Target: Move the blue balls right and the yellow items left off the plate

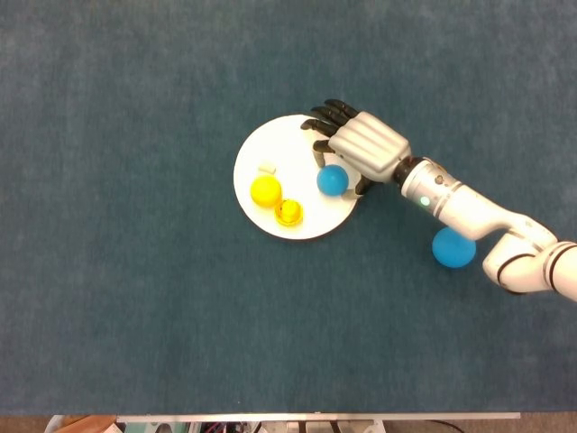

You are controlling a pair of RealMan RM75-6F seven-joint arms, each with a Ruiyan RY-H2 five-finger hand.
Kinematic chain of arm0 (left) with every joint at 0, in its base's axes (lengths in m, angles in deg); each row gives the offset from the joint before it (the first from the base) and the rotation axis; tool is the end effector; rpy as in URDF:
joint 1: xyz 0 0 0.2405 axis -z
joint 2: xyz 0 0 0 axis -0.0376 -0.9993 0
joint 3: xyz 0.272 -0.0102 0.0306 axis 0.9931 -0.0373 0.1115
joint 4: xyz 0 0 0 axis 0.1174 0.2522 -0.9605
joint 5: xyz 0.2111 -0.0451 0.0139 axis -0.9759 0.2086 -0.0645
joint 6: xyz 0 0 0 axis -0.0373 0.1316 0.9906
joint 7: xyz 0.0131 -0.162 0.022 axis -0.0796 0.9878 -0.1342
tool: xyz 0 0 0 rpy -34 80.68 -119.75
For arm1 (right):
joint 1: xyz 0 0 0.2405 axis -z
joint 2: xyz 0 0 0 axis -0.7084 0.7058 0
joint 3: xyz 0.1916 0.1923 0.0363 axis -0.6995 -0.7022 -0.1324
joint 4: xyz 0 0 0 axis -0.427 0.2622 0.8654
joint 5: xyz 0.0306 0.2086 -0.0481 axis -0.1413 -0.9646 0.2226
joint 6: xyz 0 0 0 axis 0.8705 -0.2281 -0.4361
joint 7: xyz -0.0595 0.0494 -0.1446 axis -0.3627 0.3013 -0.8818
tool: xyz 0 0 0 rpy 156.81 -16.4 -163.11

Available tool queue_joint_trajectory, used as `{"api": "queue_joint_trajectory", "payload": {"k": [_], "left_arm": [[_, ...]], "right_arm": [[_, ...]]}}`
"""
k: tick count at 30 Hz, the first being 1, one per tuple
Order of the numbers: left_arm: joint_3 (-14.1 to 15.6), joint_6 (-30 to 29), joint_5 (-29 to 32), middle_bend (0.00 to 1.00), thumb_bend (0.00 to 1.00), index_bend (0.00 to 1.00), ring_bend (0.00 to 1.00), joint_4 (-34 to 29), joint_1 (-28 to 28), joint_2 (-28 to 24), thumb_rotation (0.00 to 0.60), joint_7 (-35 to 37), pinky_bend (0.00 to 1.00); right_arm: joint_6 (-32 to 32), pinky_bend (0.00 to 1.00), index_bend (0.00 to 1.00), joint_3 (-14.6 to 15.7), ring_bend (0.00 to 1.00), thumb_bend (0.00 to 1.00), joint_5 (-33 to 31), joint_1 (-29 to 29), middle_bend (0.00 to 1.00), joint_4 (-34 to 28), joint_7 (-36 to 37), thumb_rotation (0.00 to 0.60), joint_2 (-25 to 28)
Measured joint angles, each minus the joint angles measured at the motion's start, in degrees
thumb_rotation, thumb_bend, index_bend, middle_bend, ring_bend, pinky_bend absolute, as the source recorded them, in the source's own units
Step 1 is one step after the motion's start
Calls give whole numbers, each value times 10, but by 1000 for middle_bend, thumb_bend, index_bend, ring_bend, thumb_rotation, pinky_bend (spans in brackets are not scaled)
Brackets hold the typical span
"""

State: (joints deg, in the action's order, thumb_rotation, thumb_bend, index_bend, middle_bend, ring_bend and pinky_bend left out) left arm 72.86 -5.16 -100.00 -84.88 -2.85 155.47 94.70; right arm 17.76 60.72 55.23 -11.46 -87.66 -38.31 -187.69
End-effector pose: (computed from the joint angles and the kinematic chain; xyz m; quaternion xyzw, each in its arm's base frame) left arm -0.4276 0.1606 0.1427 -0.5194 -0.4883 -0.3101 0.6290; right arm -0.1321 -0.4163 -0.1216 0.8417 -0.3113 0.3531 0.2644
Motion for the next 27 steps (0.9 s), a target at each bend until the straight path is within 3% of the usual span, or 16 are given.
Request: {"api": "queue_joint_trajectory", "payload": {"k": [17,27], "left_arm": [[-1,0,0,485,11,417,390,0,0,0,600,1,515],[-4,-2,-4,485,11,417,390,-19,6,-6,600,-22,515]], "right_arm": [[-31,43,553,-9,25,0,-4,12,156,-24,-3,600,21],[-70,44,565,-3,25,0,-8,50,156,-152,-67,600,121]]}}
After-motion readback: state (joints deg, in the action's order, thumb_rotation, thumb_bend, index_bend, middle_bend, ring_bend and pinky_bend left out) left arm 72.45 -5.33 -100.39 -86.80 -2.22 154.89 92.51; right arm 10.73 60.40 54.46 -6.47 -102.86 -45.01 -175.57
